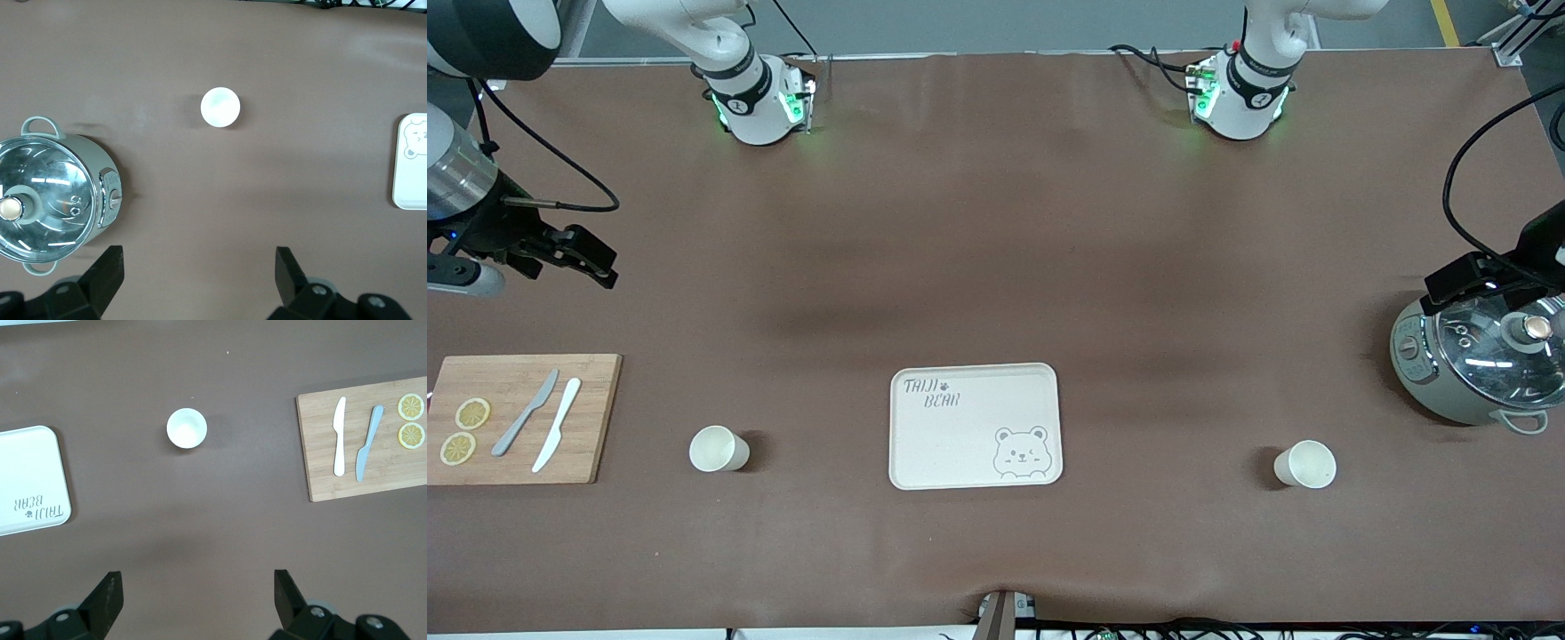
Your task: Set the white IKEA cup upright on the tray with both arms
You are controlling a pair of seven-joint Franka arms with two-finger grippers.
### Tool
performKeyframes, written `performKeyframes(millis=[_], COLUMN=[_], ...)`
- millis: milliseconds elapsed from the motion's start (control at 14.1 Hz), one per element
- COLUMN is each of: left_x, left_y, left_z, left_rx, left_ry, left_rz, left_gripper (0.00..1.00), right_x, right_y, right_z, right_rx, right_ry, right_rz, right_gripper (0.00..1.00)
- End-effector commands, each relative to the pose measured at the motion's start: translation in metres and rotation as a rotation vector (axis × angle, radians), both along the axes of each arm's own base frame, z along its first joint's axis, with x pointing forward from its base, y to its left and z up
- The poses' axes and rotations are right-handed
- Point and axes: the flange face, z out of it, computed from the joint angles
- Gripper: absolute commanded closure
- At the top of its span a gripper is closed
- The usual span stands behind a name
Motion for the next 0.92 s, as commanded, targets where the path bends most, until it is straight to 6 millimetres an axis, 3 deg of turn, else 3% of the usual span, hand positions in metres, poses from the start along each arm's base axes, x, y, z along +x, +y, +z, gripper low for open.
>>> performKeyframes(millis=[0,427,853], left_x=[-0.003,-0.001,0.021], left_y=[0.0,-0.001,-0.003], left_z=[0.004,-0.002,-0.076], left_rx=[0.023,0.022,0.047], left_ry=[0.002,0.013,0.121], left_rz=[0.007,0.005,0.009], left_gripper=[0.0,0.0,0.0], right_x=[0.002,0.003,0.014], right_y=[0.002,0.003,-0.01], right_z=[0.003,0.006,0.001], right_rx=[0.016,0.01,-0.006], right_ry=[-0.01,-0.029,-0.065], right_rz=[-0.002,0.079,0.142], right_gripper=[0.0,0.0,0.0])
